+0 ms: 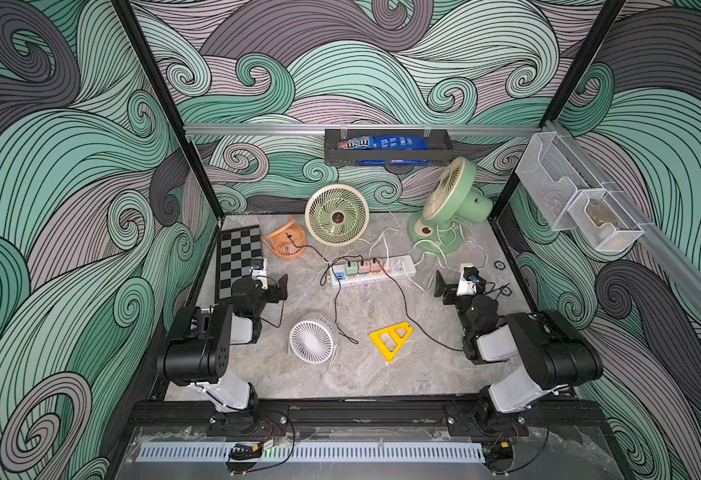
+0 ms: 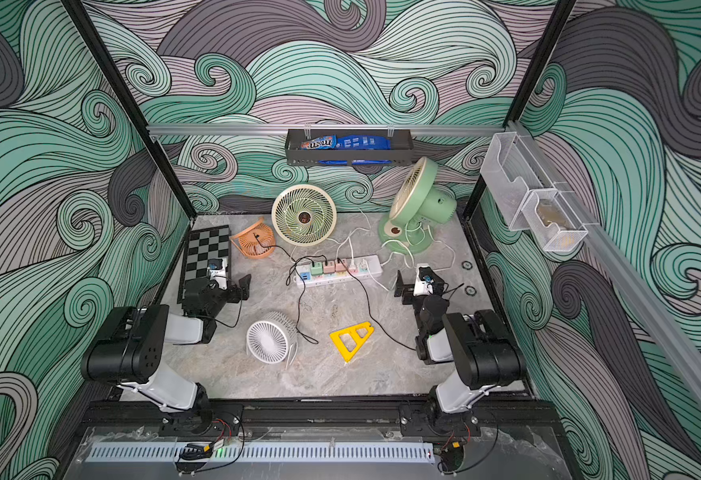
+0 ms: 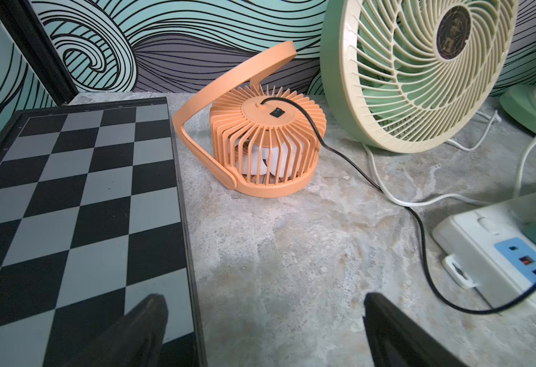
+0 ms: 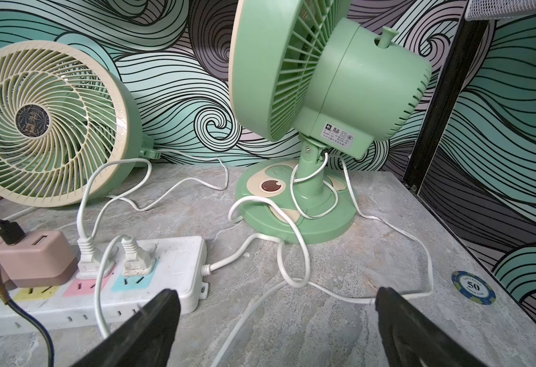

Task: Unplug the desk fan from the power strip
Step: Remove the plug from the socket.

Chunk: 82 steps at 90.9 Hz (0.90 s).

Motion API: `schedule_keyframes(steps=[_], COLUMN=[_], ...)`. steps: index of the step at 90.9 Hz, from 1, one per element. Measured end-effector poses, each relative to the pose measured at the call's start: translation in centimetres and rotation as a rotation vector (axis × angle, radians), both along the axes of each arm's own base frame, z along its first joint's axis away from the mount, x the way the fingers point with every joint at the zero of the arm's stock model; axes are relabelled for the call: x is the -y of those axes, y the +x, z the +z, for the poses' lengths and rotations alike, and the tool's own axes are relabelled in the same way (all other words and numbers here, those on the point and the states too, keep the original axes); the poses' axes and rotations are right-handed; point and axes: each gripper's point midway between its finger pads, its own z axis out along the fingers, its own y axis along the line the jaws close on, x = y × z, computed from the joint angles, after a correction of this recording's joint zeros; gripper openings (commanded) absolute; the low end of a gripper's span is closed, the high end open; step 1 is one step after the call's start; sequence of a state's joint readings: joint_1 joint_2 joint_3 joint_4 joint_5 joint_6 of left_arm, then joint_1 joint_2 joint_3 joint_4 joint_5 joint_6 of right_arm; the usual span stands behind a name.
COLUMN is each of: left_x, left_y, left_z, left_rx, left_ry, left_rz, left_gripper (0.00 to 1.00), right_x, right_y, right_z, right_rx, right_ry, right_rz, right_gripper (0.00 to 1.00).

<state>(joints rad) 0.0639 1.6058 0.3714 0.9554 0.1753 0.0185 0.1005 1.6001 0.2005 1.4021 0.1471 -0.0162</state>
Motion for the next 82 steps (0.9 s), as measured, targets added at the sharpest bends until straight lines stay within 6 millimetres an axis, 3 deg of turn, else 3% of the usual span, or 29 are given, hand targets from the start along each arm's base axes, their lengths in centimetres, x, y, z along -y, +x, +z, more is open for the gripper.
schedule_keyframes(steps=[10,28,49,82], left_x=[0.0,0.0,0.0,0.0], left_y=[0.0,0.0,0.0,0.0], left_z=[0.0,0.0,0.0,0.0], left_rx=[0.0,0.0,0.0,-0.001], left_ry=[0.0,0.0,0.0,0.001], left_rz=[0.0,0.0,0.0,0.0], left_gripper=[0.99,0.99,0.99,0.99], right_x=[-0.3,-2.0,-1.9,-1.7], right_y=[-0.3,-2.7,-1.8,-1.7], right_z=[0.3,0.1,1.2,1.0], right_rx=[0.017,0.044,0.075,0.069], right_ry=[-0.007,-0.053,-0.052,-0.052], right_rz=[0.008,0.09,0.076,0.063], right_gripper=[0.99,0.99,0.99,0.99])
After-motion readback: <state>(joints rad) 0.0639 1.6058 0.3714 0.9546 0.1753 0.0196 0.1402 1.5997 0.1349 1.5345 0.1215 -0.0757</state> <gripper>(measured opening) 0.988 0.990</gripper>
